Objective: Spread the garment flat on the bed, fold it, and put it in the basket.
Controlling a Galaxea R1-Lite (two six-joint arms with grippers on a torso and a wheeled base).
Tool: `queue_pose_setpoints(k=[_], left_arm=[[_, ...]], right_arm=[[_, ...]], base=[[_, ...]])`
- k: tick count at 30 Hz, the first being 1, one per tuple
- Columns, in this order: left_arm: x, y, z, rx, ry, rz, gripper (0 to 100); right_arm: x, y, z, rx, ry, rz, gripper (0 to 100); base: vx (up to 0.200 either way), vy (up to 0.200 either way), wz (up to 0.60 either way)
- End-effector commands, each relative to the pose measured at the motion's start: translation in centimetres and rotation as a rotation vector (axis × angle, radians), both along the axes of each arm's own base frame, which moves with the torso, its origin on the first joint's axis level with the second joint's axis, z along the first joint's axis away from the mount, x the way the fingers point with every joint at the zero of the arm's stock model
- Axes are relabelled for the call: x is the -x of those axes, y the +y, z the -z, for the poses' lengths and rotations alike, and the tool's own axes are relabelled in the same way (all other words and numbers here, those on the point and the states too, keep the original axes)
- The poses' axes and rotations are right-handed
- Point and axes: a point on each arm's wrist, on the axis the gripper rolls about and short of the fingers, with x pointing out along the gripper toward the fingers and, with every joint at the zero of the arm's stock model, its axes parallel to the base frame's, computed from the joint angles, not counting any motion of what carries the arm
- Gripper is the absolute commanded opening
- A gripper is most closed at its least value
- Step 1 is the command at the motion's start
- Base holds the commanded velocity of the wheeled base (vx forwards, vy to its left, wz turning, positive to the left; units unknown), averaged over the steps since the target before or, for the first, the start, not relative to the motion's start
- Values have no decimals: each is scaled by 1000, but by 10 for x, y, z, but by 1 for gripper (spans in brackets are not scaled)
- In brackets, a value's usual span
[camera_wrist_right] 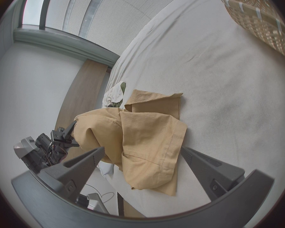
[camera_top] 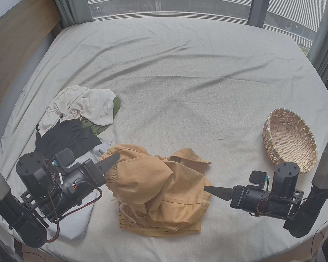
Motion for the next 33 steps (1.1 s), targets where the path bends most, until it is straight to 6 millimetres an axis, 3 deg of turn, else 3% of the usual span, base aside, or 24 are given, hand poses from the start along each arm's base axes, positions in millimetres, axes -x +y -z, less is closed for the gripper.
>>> queue_pose_setpoints(k=[1,17,27,28,33], left_arm=[[-1,0,2,-3,6,-2,0],[-2,0,5,-7,16,-4,0],[-2,0,5,-9,19,-4,0],[-2,0,5,-9,19,-4,0],[-2,0,6,-9,20,-4,0]], right_arm=[[0,4,29,23,95,-2,100],[1,19,50,47,151,-58,100],[-5,27,42,-2,122,-65,100],[-5,27,42,-2,123,-64,0],[-2,25,29,-21,91,-67,0]], base=[[0,0,0],[0,0,0],[0,0,0],[0,0,0],[0,0,0]])
